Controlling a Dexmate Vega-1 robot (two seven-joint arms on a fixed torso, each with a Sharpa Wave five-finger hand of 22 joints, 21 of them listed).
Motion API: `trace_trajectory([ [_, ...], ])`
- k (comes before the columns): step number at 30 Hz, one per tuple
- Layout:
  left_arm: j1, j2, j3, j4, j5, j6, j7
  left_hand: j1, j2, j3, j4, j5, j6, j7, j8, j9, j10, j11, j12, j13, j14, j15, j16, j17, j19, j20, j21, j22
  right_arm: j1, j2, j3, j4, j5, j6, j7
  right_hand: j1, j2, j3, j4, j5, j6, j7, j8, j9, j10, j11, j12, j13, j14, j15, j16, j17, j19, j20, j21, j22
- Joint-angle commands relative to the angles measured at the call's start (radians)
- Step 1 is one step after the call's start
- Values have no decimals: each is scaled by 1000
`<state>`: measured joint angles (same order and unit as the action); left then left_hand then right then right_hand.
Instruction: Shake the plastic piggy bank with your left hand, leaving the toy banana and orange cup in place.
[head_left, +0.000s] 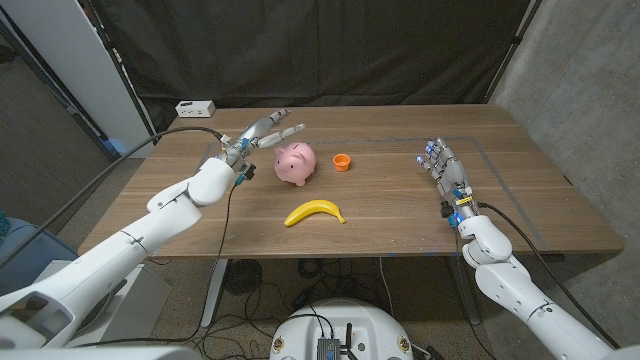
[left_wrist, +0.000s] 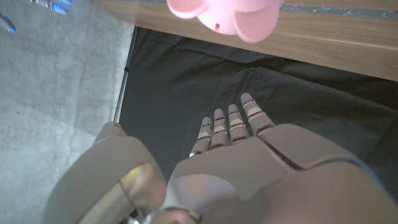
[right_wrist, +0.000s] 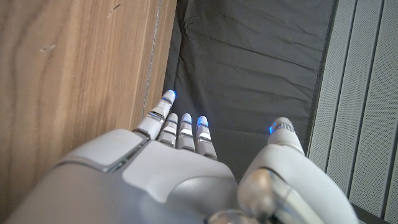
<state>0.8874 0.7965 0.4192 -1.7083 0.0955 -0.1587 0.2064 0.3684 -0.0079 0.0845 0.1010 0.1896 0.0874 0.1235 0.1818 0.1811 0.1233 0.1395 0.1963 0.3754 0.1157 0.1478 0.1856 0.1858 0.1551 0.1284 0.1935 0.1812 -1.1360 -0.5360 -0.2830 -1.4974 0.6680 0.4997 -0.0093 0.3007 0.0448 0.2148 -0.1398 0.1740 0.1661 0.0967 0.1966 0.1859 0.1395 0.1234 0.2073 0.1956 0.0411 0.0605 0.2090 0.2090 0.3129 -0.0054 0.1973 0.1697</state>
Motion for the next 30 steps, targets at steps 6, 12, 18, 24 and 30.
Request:
trace_trajectory([
  [6, 151, -43, -121, -48, -180, -70, 111, -17, 3, -4, 9, 6, 22, 48, 13, 0, 4, 12, 4, -10, -2, 3, 3, 1, -23, 11, -4, 0, 17, -28, -7, -37, -18, -22, 12, 8, -1, -3, -1, 3, 15, 0, 3, 3, 14, 4, 3, -3, -1, 7, 1, 1, -16, 2, -5, 2],
  [12, 190, -62, -150, -43, -241, -95, 116, -20, 4, -5, 9, 7, 25, 47, 13, 0, 6, 10, 5, -15, -1, 1, 3, 0, -26, 11, -4, 0, 13, -33, -8, -43, -18, -28, 11, 6, -2, -5, 0, 3, 15, 2, 2, 2, 10, 9, 0, -3, -5, 10, -1, 1, -22, 3, -7, 2],
  [18, 215, -90, -174, -24, -311, -112, 115, -25, 7, -6, 10, 9, 24, 66, 10, -1, 10, 17, 6, -24, 8, 12, 6, -1, -21, 4, 0, 0, 12, -28, -7, -34, -11, -20, 16, 5, -4, -6, 0, 3, 15, 7, 1, 2, 7, 11, -3, -4, -9, 12, -3, 1, -23, 2, -7, 2],
  [24, 219, -118, -190, 27, -410, -154, 70, -26, 9, -7, 9, 9, 24, 70, 10, -1, 9, 22, 6, -29, 8, 16, 6, -1, -17, 0, 2, -1, 19, -25, -11, -26, -13, -24, 15, 4, -4, -7, 1, 3, 13, 8, 0, 2, 7, 12, -4, -5, -9, 13, -3, 0, -26, 4, -8, 2],
  [30, 231, -148, -201, 62, -492, -168, 56, -27, 12, -7, 9, 10, 27, 70, 10, -1, 19, 28, 9, -34, 14, 15, 7, -2, -12, 0, 4, -1, 30, -24, -14, -24, -8, -38, 16, 3, -5, -8, 1, 3, 16, 12, 1, 2, 10, 15, -3, -6, -6, 14, -2, 0, -26, 4, -8, 2],
])
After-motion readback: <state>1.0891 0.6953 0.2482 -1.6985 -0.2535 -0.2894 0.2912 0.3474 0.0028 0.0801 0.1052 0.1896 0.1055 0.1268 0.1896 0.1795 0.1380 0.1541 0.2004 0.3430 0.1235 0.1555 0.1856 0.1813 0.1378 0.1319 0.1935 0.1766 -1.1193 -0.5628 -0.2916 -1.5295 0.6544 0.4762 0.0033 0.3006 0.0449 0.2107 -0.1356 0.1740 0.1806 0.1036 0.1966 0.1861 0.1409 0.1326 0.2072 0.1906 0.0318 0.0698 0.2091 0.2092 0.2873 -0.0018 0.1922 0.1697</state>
